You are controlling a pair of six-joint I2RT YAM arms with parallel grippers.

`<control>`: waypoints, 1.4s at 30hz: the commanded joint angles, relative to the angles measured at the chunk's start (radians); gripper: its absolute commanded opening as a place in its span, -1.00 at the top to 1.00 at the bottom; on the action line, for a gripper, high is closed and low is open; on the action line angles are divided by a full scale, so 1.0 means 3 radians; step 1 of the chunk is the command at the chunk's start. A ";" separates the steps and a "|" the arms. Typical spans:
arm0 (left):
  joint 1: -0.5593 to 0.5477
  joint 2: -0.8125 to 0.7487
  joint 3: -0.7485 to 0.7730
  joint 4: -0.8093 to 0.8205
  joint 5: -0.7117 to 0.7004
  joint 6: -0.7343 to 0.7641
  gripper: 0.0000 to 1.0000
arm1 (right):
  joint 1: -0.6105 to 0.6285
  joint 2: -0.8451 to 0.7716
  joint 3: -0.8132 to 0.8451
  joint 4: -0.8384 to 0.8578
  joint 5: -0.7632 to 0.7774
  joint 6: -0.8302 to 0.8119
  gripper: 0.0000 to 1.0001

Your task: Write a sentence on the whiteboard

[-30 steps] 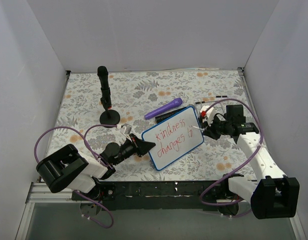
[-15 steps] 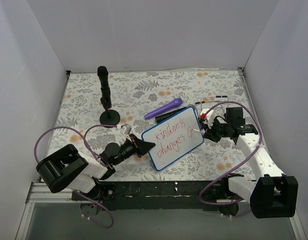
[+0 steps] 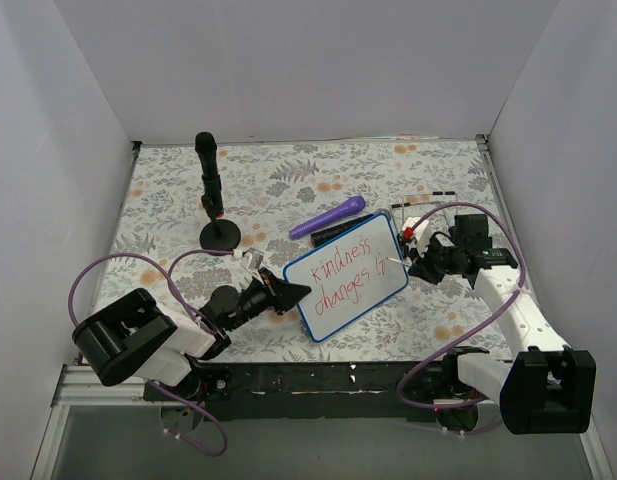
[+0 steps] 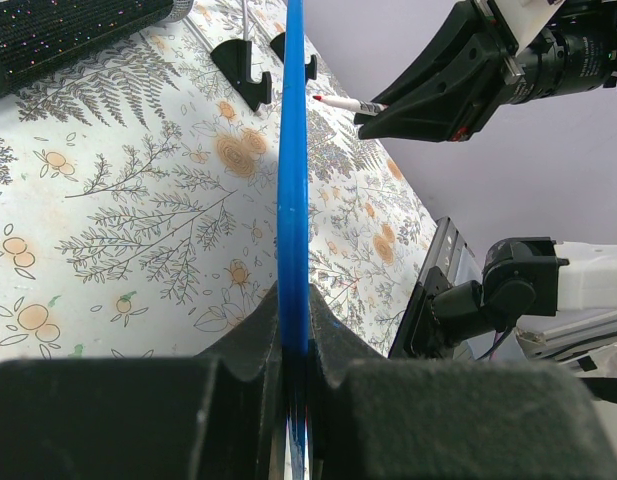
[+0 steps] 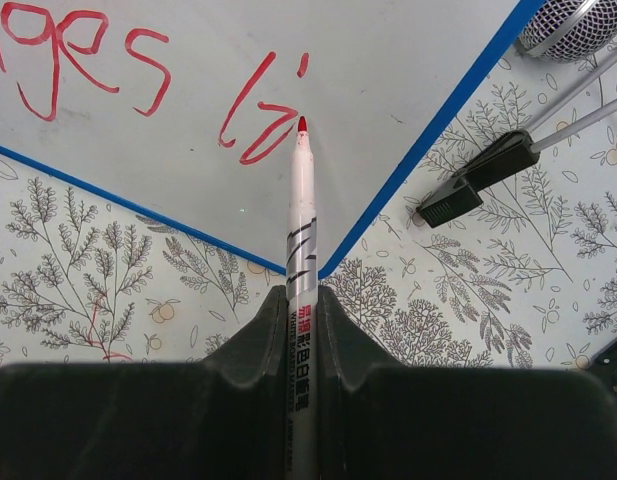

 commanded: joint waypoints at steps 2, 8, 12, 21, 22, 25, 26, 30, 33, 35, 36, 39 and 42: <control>-0.0010 -0.0057 -0.0018 0.0076 0.0056 0.0077 1.00 | -0.0033 0.0039 0.0005 0.0030 -0.0079 -0.0058 0.97; -0.0010 -0.0052 -0.0013 0.0081 0.0051 0.0077 1.00 | -0.0043 0.0044 0.0016 0.0005 -0.0084 -0.0079 0.97; -0.0010 -0.0041 -0.0013 0.0086 0.0051 0.0077 1.00 | -0.0048 0.0044 0.0021 -0.0010 -0.0085 -0.0094 0.97; -0.0010 -0.0046 -0.0013 0.0086 0.0046 0.0072 1.00 | -0.0063 0.0034 0.0031 -0.0031 -0.0115 -0.0120 0.97; -0.0010 -0.0046 -0.0013 0.0086 0.0046 0.0072 1.00 | -0.0063 0.0039 0.0031 -0.0031 -0.0120 -0.0120 0.97; -0.0010 -0.0046 -0.0013 0.0086 0.0046 0.0072 1.00 | -0.0058 0.0034 0.0026 -0.0046 -0.0136 -0.0125 0.97; -0.0010 -0.0046 -0.0018 0.0086 0.0046 0.0072 1.00 | -0.0063 0.0029 0.0016 -0.0041 -0.0141 -0.0130 0.97; -0.0010 -0.0041 -0.0018 0.0091 0.0046 0.0072 1.00 | -0.0063 0.0018 -0.0005 -0.0046 -0.0156 -0.0140 0.97; -0.0010 -0.0052 -0.0023 0.0091 0.0041 0.0067 1.00 | -0.0058 0.0008 -0.0015 -0.0046 -0.0171 -0.0135 0.97; -0.0010 -0.0052 -0.0029 0.0091 0.0041 0.0067 1.00 | -0.0063 0.0003 -0.0025 -0.0041 -0.0177 -0.0140 0.97; -0.0010 -0.0057 -0.0029 0.0091 0.0041 0.0067 1.00 | -0.0063 0.0003 -0.0030 -0.0041 -0.0182 -0.0140 0.97; -0.0010 -0.0062 -0.0034 0.0086 0.0036 0.0067 1.00 | -0.0063 -0.0002 -0.0035 -0.0041 -0.0187 -0.0140 0.97; -0.0010 -0.0057 -0.0034 0.0086 0.0036 0.0067 1.00 | -0.0063 -0.0012 -0.0046 -0.0041 -0.0192 -0.0140 0.97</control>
